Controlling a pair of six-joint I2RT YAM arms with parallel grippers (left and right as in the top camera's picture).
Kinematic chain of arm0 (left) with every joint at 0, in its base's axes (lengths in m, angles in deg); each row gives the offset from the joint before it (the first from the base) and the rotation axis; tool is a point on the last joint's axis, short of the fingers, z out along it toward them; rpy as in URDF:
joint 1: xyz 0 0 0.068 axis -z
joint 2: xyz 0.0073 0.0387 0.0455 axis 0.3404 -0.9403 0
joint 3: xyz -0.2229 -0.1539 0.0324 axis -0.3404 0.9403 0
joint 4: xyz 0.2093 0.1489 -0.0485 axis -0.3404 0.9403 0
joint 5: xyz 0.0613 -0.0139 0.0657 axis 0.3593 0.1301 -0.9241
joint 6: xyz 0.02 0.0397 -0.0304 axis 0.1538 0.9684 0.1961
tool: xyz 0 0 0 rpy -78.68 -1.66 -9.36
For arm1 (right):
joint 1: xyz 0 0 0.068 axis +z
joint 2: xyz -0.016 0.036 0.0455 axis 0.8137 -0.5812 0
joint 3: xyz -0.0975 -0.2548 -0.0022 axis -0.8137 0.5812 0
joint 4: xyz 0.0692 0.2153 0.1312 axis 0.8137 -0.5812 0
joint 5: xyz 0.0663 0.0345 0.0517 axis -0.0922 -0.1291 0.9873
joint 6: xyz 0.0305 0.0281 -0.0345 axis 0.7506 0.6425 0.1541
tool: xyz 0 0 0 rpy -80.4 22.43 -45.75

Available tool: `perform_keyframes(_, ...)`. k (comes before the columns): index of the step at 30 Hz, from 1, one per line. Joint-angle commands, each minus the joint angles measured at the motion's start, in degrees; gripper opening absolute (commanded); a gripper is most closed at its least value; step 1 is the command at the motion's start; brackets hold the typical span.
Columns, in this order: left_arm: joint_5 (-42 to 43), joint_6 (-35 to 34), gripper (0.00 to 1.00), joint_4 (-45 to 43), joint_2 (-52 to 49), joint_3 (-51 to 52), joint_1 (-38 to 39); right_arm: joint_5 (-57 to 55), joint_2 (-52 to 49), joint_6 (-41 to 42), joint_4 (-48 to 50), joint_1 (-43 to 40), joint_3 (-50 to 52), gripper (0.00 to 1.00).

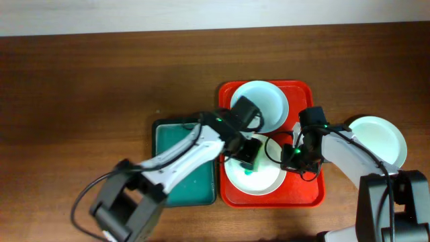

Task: Clean dirty plates on tray and stack at the side
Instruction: 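Scrub the lower plate with the sponge in the left gripper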

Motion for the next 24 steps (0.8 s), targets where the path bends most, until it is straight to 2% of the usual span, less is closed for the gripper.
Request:
perform_keyframes(1,5.79,-1.92,0.00,-5.05,-5.60,-0.79,2.47,-6.45,-1.07,1.49,-0.28,0.11,1.53,0.04)
perform_keyframes(2,5.73,-1.86,0.00,-5.79,-6.75,-0.79,3.02,-6.45,-1.07,1.49,-0.28,0.11,1.53,0.04)
perform_keyframes(5,-6.23,-2.21,0.00,-4.24,-11.37,-0.79,4.17,-6.45,-1.07,1.49,-0.50,0.11,1.53,0.04)
perform_keyframes(7,-14.75,-5.68,0.00,-0.33,-11.87,-0.81,3.26,-6.45,-1.07,1.46,-0.74,0.11,1.53,0.04)
perform_keyframes(10,-28.26,-6.45,0.00,9.55,-11.85,-4.52,0.96,-6.45,-1.07,1.46,-0.70,0.11,1.53,0.04)
perform_keyframes(12,-32.65,-6.36,0.00,12.46,-11.85,-5.64,0.13,-6.45,-1.07,1.49,-0.70,0.11,1.53,0.04)
perform_keyframes(14,-29.27,-6.16,0.00,11.21,-11.85,-5.64,0.04,-6.45,-1.07,1.46,-0.70,0.11,1.53,0.04)
perform_keyframes(15,-18.16,-3.37,0.00,7.98,-11.87,-5.62,0.11,-6.47,-1.07,1.46,-0.70,0.11,1.53,0.04)
perform_keyframes(17,-3.32,-2.71,0.00,2.56,-12.22,-5.62,0.17,-6.45,-1.07,1.46,-0.70,0.11,1.53,0.04)
perform_keyframes(19,5.16,-2.80,0.00,-3.15,-13.07,-5.62,0.20,-6.47,-1.07,1.29,-0.68,0.11,1.53,0.04)
perform_keyframes(24,9.33,-4.44,0.00,-12.59,-14.71,-5.62,0.44,-6.49,-1.07,0.20,-0.68,0.11,1.53,0.04)
